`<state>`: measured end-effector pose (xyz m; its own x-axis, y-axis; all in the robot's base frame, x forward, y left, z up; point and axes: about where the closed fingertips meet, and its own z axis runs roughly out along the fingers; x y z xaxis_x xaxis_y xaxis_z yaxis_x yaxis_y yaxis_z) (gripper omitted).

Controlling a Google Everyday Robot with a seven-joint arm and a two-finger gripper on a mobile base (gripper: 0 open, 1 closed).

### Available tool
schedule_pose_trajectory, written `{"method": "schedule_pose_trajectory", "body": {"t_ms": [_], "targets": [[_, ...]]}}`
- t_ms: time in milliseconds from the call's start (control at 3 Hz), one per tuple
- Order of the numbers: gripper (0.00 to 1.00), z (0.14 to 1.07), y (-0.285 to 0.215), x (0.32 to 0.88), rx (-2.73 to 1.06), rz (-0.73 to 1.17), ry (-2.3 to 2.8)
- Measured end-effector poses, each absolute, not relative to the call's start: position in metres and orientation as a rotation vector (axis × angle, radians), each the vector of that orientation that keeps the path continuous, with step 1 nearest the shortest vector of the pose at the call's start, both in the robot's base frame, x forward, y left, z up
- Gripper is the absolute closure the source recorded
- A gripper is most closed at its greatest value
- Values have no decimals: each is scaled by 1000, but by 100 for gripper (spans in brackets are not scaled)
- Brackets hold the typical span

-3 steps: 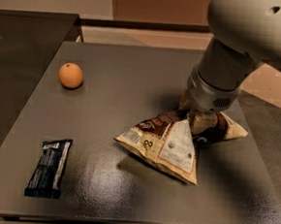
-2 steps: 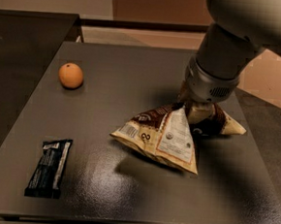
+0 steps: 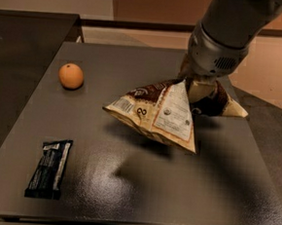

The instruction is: Pick brown chip bag

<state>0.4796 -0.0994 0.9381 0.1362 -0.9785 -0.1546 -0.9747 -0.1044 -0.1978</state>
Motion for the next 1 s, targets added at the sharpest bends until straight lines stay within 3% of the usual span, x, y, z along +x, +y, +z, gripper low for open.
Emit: {"method": "schedule_pose_trajectory", "body": {"t_ms": [1000], "targets": [[100,996,-88,494,-2100,-72,1811]]}}
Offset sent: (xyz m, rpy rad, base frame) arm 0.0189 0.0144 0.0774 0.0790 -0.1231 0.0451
